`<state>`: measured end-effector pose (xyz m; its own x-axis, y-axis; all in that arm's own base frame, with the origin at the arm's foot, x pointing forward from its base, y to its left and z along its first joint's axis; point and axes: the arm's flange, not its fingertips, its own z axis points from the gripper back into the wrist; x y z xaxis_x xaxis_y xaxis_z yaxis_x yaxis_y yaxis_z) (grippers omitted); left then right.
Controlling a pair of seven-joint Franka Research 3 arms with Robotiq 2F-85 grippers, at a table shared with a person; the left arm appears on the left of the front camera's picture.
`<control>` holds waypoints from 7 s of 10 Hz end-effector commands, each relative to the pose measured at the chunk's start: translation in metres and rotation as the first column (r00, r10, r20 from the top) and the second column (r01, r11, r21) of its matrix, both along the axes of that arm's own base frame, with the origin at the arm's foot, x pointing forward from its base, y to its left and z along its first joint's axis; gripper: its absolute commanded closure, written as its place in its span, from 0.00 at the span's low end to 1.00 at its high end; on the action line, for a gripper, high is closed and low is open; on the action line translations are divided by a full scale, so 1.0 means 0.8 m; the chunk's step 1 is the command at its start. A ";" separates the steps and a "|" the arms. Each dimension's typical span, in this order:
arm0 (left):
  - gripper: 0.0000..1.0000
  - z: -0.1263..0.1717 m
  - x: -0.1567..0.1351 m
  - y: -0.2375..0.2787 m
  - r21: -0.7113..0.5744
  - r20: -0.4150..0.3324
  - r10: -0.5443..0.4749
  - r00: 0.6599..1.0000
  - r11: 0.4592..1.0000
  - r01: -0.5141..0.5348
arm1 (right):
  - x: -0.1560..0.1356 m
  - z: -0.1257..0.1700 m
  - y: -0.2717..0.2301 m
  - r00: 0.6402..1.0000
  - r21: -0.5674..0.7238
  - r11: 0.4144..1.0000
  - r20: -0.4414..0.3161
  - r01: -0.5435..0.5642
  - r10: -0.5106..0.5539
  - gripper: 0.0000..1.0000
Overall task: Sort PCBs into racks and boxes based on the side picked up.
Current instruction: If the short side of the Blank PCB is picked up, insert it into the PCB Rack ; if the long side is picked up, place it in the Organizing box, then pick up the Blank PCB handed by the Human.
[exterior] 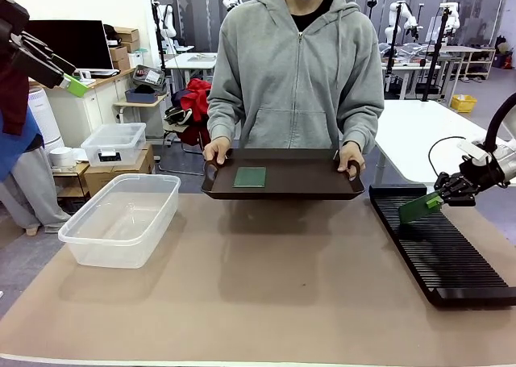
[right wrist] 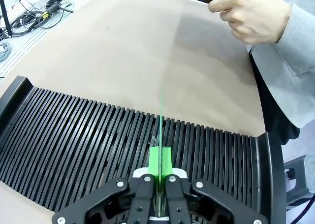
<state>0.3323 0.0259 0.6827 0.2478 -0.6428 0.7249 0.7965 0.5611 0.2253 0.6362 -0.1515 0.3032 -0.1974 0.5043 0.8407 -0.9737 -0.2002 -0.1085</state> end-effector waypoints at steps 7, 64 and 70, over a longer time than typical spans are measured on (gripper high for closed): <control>0.00 -0.002 0.000 0.001 -0.003 -0.001 0.002 1.000 1.000 -0.002 | -0.008 -0.040 -0.002 0.999 0.033 0.999 -0.042 0.015 -0.014 0.78; 0.00 -0.002 0.000 0.001 -0.003 -0.001 0.002 1.000 1.000 -0.002 | -0.272 0.351 0.029 0.749 0.026 0.763 -0.214 0.646 -0.627 0.00; 0.00 -0.002 0.000 0.001 -0.003 -0.001 0.002 1.000 1.000 -0.002 | -0.284 0.360 0.005 0.742 -0.070 0.754 -0.134 0.654 -0.656 0.00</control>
